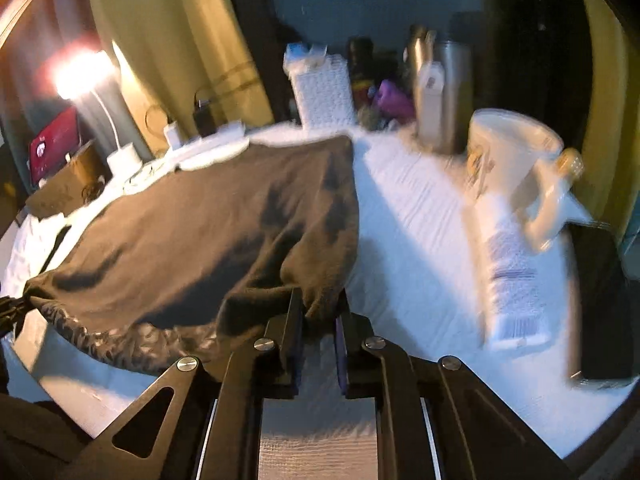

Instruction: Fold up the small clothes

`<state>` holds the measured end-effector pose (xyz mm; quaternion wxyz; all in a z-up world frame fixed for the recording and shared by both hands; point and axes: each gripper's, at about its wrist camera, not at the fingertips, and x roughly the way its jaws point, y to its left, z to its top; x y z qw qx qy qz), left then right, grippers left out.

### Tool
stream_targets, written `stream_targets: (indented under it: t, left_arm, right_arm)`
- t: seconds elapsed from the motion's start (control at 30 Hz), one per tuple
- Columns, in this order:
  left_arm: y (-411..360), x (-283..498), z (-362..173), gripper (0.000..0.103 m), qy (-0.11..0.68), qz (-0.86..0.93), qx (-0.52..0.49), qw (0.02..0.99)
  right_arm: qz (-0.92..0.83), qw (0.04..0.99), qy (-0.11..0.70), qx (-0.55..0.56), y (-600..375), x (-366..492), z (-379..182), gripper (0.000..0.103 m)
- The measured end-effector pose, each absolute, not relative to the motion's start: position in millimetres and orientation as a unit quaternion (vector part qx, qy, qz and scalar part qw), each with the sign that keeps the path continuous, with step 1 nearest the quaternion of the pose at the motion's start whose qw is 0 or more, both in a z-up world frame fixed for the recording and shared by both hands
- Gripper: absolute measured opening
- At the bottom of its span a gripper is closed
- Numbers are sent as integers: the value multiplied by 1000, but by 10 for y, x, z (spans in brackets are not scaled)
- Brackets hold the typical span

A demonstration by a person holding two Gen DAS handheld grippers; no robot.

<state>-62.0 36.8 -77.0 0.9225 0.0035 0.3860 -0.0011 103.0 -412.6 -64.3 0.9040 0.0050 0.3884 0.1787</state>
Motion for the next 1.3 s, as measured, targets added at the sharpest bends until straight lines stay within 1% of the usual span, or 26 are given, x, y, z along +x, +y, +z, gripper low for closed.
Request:
stream_targets:
  t: [0.13,0.3,0.4,0.7,0.83,0.9,0.93,0.97,1.0,1.03,1.13,1.3]
  left_arm:
    - [381,-613,-724,8,384,13,26,923]
    - [431,-591,-1096,7,443,21,24,896]
    - [453,-610,-1245,7,463,16,17,886]
    - [486,-613,-1202,7,462,19,5,887]
    - [514,-651,-1154,11,461,19,-5,887]
    - [549,-663,-1102,12,456,5,-19,890]
    - [563,-669,-1075,17,454,7,-22,891]
    - [587,-670,-1051,33,450,18,-24,893]
    - [617,-675,-1024,43,445,29,-31,895]
    - [636,-681,-1003,55,440,31,-39,897]
    - [711,-663,-931,56,424,36,-68,902]
    - [629,-515,-899,57,421,28,-59,905]
  right_arm:
    - [176,904,389,-9,-4148,1041,-581,12]
    - [140,889,435,-8,-4255,1042,-943,12]
    - [117,893,435,-7,-4355,982,-1049,12]
    - [68,900,428,-42,-4495,958,-996,13]
    - [57,903,422,-49,-4501,958,-913,13]
    - [60,906,416,-52,-4470,950,-850,13]
    - [62,907,413,-55,-4434,953,-820,13]
    - [64,908,411,-58,-4404,950,-797,13]
    - [69,908,409,-61,-4360,947,-771,17]
    - [74,908,407,-65,-4311,945,-750,17]
    - [88,909,401,-73,-4171,947,-707,18]
    - [105,906,402,-79,-4001,993,-714,18]
